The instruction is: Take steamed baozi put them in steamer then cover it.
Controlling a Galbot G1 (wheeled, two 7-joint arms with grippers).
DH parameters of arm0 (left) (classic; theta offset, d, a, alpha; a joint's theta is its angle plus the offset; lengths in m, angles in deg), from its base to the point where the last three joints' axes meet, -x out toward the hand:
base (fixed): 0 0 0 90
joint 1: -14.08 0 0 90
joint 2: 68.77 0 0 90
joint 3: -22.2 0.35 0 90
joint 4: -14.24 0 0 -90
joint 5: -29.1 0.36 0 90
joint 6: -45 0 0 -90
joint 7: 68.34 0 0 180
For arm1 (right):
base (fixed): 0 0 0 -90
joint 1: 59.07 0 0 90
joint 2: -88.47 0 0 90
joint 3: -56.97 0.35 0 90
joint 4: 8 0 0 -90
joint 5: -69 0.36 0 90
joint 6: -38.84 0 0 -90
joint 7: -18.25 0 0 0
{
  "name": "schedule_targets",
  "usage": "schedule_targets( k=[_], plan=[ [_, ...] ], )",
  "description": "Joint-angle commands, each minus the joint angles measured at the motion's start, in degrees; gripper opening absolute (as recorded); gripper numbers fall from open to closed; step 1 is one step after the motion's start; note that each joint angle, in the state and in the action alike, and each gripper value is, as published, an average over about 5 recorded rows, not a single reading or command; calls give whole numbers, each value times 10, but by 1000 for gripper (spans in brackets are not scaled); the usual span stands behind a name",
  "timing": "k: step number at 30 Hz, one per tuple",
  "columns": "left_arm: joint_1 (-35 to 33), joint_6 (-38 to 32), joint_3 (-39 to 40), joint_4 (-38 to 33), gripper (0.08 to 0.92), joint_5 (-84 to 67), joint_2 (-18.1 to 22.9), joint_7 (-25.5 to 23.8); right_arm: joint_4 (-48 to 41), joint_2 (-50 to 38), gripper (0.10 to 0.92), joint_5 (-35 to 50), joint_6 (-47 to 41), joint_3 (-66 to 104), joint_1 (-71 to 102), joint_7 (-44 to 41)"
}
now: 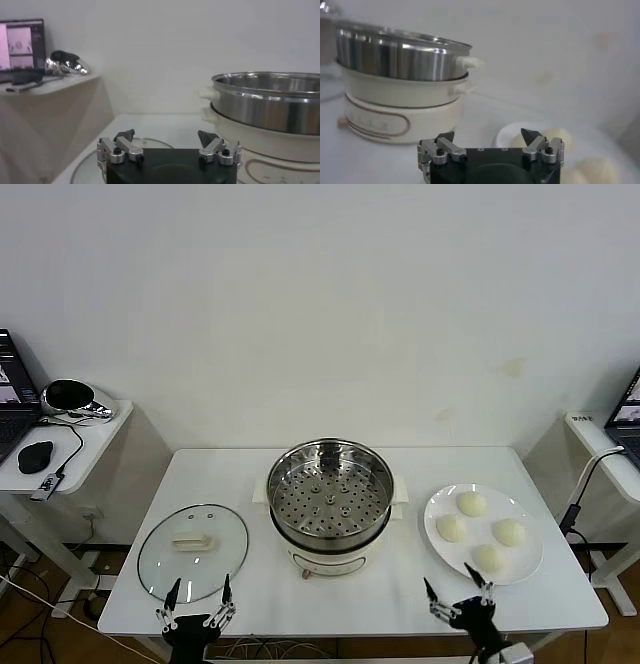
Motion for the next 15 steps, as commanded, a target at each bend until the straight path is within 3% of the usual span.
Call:
schedule_targets(
  k=[1,9,15],
  plan=[
    [-2,7,-35,-17,823,17,-6,-3,-54,-184,823,-157,-46,24,-150,-101],
    [3,10,-47,-16,823,14,-8,-3,-161,-333,823,-190,-41,-74,-349,-285],
    [4,11,-57,-17,823,7,-11,-1,-294,-348,823,-191,-20,-278,-574,-415]
  ],
)
